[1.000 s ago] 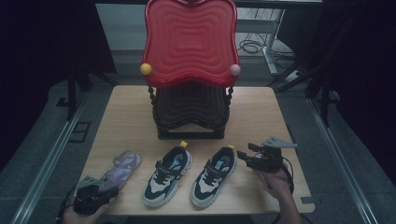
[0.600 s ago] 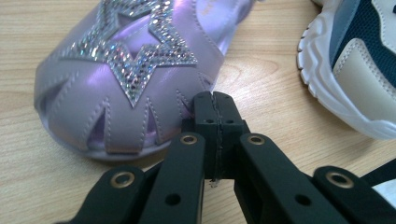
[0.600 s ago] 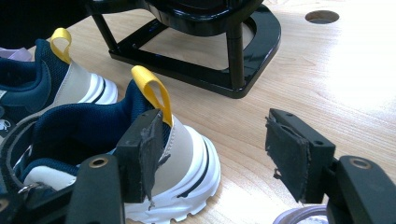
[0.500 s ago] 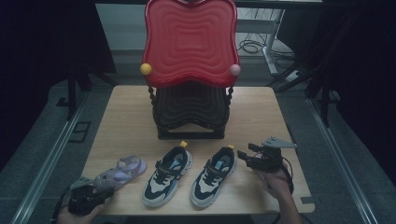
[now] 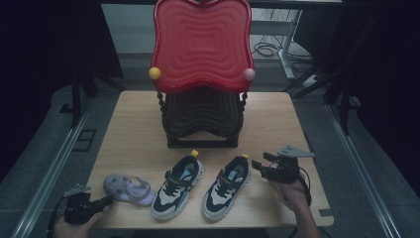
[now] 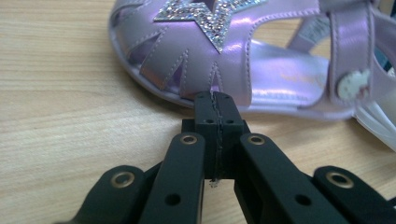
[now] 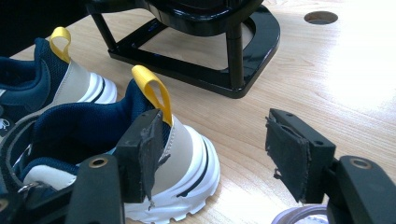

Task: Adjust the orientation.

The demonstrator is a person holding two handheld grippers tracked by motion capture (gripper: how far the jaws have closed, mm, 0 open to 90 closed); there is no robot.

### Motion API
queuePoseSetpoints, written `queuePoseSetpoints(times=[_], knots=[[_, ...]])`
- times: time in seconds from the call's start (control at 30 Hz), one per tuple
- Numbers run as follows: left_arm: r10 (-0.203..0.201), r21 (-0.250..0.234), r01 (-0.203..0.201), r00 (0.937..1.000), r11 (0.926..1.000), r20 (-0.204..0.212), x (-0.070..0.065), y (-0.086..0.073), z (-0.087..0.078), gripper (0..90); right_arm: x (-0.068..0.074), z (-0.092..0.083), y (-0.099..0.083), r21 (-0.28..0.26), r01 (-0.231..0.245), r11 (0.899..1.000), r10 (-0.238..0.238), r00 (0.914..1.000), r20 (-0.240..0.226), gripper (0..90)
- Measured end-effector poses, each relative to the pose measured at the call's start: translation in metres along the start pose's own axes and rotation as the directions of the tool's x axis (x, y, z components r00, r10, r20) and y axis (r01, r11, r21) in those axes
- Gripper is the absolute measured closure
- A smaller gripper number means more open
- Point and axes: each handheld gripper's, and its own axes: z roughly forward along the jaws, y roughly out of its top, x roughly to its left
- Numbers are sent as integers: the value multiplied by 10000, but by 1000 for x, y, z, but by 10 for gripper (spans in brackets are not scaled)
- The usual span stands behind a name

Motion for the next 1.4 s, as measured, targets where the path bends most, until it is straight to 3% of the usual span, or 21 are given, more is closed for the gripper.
queuePoseSetpoints(times=[0.17, 0.47, 0.8, 1.1, 1.3, 1.37, 1.4], knots=[[-69, -15, 69, 9999, 10000, -124, 8, 6, 2, 900, 0, 1, 0, 22, -4, 10000, 4, 10000, -3, 373], [10, 93, -11, 9999, 10000, 156, 20, 23, 9, 900, 0, 1, -1, 44, 14, 10000, -14, 10000, 13, 373], [318, 431, -336, 9986, 9985, 413, 30, 47, 21, 900, 0, 2, -2, 100, -22, 9999, 21, 10000, 39, 373], [510, 636, -550, 9967, 9965, 630, 33, 58, 28, 900, -1, 2, -2, 99, -61, 9999, 61, 10000, 47, 373], [572, 326, -597, 9958, 9977, 720, 33, 63, 25, 896, -4, 2, -1, 16, -139, 9999, 139, 9999, 80, 374], [642, -160, -632, 9953, 9979, 721, 30, 67, 17, 888, -6, 1, 0, -83, -231, 9997, 233, 9996, 158, 374], [642, -160, -632, 9953, 9979, 721, 30, 67, 17, 888, -6, 1, 0, -83, -231, 9997, 233, 9996, 158, 374]])
